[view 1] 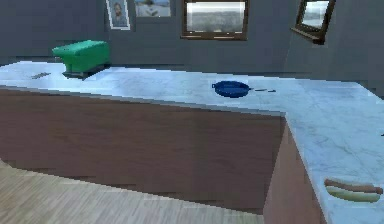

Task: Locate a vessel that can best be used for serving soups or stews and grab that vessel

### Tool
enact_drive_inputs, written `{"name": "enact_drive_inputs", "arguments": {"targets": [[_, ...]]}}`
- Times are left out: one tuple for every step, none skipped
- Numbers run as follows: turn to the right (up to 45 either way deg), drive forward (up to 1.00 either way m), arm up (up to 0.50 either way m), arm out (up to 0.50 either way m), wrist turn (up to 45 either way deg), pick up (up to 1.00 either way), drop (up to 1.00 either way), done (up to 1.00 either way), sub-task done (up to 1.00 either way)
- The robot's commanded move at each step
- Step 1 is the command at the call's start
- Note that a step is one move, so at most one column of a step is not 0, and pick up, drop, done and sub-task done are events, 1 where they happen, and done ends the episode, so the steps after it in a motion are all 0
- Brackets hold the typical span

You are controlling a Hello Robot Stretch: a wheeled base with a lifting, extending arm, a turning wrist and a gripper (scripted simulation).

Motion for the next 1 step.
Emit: {"name": "enact_drive_inputs", "arguments": {"targets": [[0.0, 0.00, 0.00, 0.00, 0.0, 0.00, 0.00, 1.00, 0.00]]}}
